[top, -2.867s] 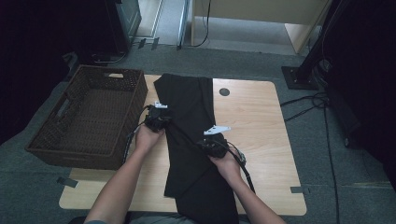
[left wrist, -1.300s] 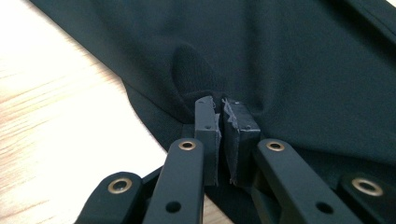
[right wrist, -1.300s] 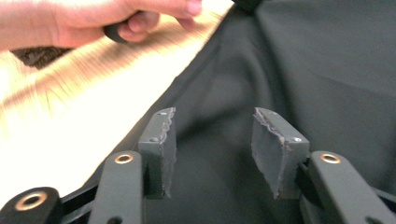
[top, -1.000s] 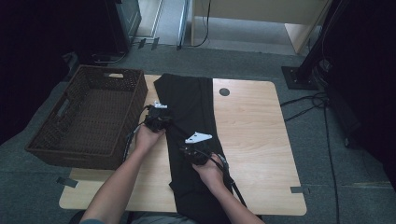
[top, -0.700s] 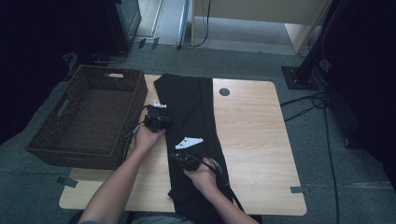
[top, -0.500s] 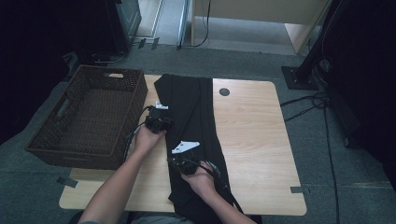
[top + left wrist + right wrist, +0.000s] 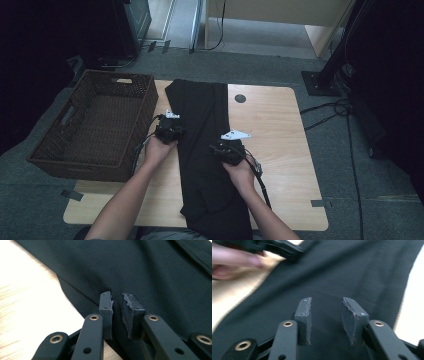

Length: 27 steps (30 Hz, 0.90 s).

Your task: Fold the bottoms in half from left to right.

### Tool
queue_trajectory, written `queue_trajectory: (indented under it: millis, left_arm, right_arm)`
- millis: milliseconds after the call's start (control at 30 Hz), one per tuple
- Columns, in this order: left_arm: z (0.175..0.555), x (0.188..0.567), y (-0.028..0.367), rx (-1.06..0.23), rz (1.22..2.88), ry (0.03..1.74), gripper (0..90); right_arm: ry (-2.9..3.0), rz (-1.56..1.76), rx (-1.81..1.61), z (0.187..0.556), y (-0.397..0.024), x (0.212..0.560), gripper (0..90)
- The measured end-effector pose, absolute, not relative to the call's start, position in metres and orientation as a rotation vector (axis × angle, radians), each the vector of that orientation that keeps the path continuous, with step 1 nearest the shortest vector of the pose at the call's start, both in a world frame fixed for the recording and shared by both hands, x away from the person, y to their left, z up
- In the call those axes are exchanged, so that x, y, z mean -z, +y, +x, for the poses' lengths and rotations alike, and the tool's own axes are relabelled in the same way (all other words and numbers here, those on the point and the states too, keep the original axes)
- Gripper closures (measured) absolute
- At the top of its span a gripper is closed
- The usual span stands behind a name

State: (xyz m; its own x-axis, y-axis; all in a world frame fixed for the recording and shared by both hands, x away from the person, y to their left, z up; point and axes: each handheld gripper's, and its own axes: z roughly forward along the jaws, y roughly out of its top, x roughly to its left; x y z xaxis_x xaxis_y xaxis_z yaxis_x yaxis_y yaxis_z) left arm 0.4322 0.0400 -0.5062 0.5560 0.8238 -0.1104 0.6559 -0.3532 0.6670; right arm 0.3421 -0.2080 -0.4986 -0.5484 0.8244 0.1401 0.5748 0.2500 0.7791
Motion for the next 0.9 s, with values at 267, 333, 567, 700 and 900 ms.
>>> queue_trajectory:
  millis: [267,333,567,700,900]
  left_arm:
    - [0.429,0.508,0.039,-0.348,2.105,1.181,76.7]
    - [0.429,0.508,0.039,-0.351,2.109,1.178,76.7]
    - [0.428,0.508,0.039,-0.363,2.111,1.17,77.1]
    - [0.428,0.508,0.04,-0.354,2.103,1.178,77.0]
    - [0.428,0.509,0.042,-0.326,2.074,1.193,75.2]
  right_arm:
    - [2.2,1.334,-1.038,0.362,-0.219,0.514,58.1]
    - [2.206,1.323,-1.006,0.362,-0.219,0.516,66.2]
    - [2.214,1.366,-0.97,0.359,-0.236,0.511,86.7]
    - [2.182,1.386,-0.967,0.355,-0.253,0.509,80.9]
    - [2.118,1.371,-1.102,0.361,-0.262,0.503,55.5]
